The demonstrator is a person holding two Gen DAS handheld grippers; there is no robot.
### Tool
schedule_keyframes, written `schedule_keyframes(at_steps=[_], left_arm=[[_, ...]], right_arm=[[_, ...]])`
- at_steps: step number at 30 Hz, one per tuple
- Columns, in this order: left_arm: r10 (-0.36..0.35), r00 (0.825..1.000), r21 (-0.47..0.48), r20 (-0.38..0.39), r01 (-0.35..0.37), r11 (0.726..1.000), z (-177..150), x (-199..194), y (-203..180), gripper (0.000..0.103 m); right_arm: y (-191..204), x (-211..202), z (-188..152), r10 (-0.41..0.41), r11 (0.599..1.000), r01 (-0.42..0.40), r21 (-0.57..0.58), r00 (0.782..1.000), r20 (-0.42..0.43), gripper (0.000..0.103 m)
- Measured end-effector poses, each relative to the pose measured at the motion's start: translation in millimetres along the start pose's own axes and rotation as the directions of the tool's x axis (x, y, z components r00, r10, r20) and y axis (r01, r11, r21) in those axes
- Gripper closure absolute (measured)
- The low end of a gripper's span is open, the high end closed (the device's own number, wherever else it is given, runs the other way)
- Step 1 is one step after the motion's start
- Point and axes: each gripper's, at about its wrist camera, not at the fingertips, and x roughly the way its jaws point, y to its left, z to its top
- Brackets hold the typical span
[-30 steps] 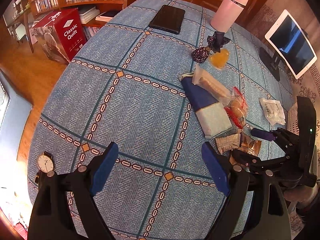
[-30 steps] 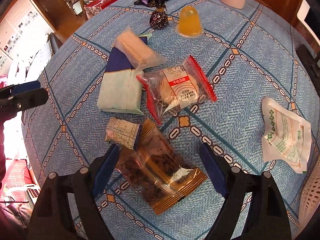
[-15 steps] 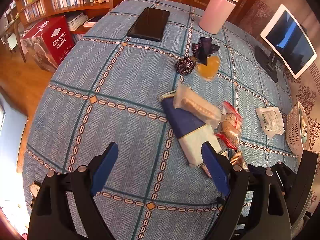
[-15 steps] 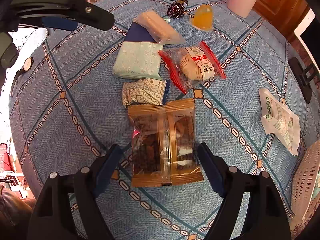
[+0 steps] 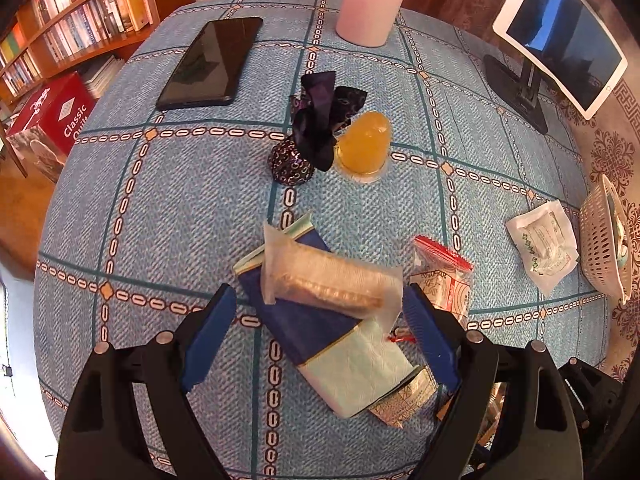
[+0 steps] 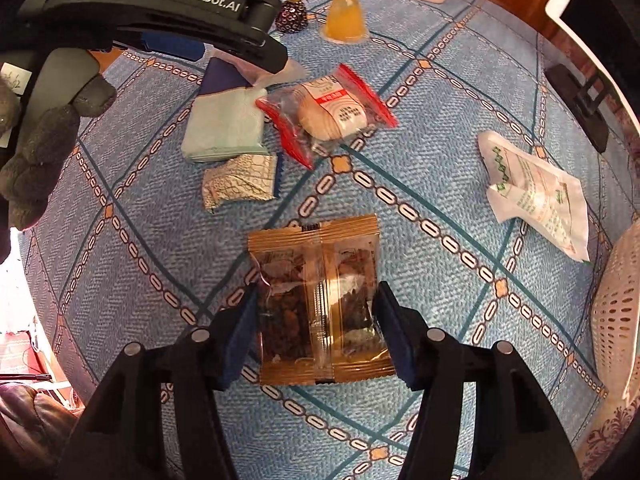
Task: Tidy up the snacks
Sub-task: 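Grasp the navy-and-mint packet with the left tool while the right tool holds the brown two-pack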
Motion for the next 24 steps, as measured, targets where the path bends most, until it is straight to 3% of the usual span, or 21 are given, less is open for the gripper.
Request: schedule_keyframes(at_steps=[10,14,17,19,24], left_arm=[[0.040,0.999,0.086,-0.016,-0.039,0.996,6.6,21.6,-8.7,0.009],[0.069,0.998,0.117,-0.004,-0.068,0.991,8.8,28.9,-11.3,0.009],[0.087,0.996,0.133,0.023,-0.089,0.987,11.1,30.0,-10.5,0.021],[0.076,0.996,0.128,0.036,-0.080,0.989,14.8,26.8,-7.1,0.037],[0.035,0.998,0.089,0.049,-0.039,0.995,20.1,19.3,6.5,0.048]], right_arm=[[-4.6,1.1,10.7,0.003,1.000,-0.004,0.019,1.000,0.004,0.044],[-3.0,3.1,-0.9,-0.001,1.000,0.001,0.016,1.000,0.006,0.044],[0.5,4.7,-2.2,-0.004,1.000,0.004,0.017,1.000,0.006,0.044],[1.3,4.3,-2.8,-0.005,1.000,0.005,0.019,1.000,0.007,0.044],[-1.5,4.3,-2.7,-0.001,0.999,0.000,0.034,1.000,0.008,0.044]])
